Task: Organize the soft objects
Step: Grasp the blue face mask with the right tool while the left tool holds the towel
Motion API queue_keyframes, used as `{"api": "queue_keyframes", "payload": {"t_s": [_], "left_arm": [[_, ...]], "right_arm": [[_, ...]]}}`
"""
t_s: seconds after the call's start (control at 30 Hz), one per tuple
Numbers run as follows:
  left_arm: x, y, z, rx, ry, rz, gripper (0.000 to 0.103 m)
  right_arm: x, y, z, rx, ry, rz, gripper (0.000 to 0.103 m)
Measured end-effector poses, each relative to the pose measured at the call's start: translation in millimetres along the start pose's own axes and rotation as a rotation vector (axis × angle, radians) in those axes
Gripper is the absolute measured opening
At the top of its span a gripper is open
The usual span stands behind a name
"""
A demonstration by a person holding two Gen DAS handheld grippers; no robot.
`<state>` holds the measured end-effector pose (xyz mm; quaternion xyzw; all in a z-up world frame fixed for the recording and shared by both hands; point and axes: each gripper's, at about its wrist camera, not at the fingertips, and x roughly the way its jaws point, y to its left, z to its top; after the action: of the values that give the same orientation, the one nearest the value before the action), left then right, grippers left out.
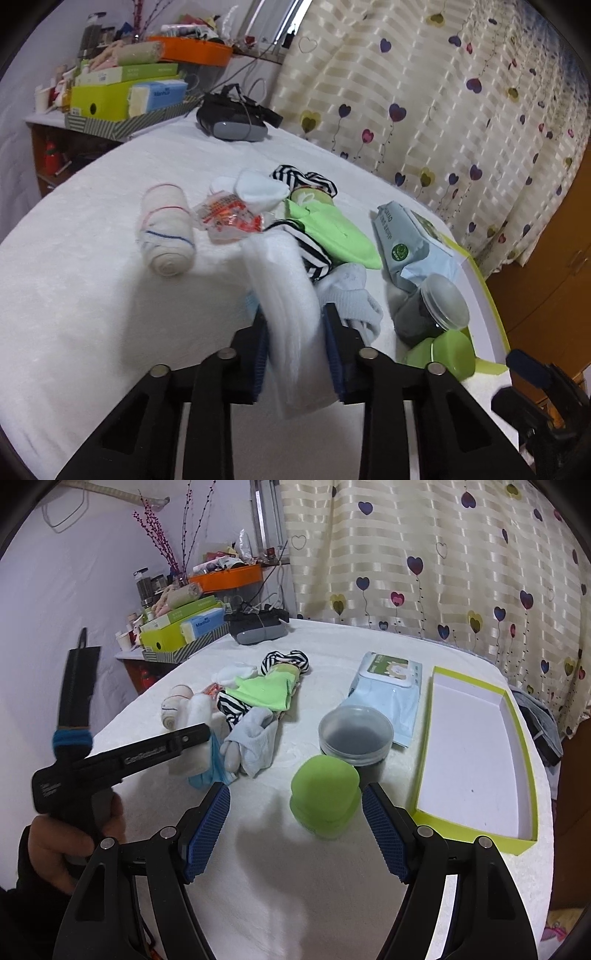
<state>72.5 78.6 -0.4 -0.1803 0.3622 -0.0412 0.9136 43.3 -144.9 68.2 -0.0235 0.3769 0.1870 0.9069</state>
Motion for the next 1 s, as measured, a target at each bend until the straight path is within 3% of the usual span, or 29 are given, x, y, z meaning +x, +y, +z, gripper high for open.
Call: {"api": "queue_keyframes", "payload": {"t_s": [0.47,0.6,0.8,0.9,0.97,1.0], "left_arm": [[-35.6,40.7,-13.4,-0.025,-0.012,0.025,0.026],[-39.1,52.0,-17.0,-0.029,-0.007,0.042,0.026],[-35.2,63.6,-19.6,-0.042,0.013,0.061,0.026],[-31.0,65.0,-20.4,-0.04,0.027,0.068,0.026],[-29.2,63.8,-20.2,-0.039,0.033,0.068,0.026],[-28.8,63.6,-20.2,-0.038,0.034,0.072,0.026]], "right_arm": [[26.8,58.7,17.8,-0.144,0.008,0.127,0.074],[55.5,77.0,19.4,-0.184,0.061,0.162,0.06],[93.2,92.1,16.2,-0.215,0.141,0.17,0.057],[109.1,94.8,14.4,-0.228,0.176,0.156,0.046],[115.2,96.8,13.2,-0.242,0.188,0.148,0.031],[118.3,97.7,13.2,-0.249,0.193,0.144,0.03]]}}
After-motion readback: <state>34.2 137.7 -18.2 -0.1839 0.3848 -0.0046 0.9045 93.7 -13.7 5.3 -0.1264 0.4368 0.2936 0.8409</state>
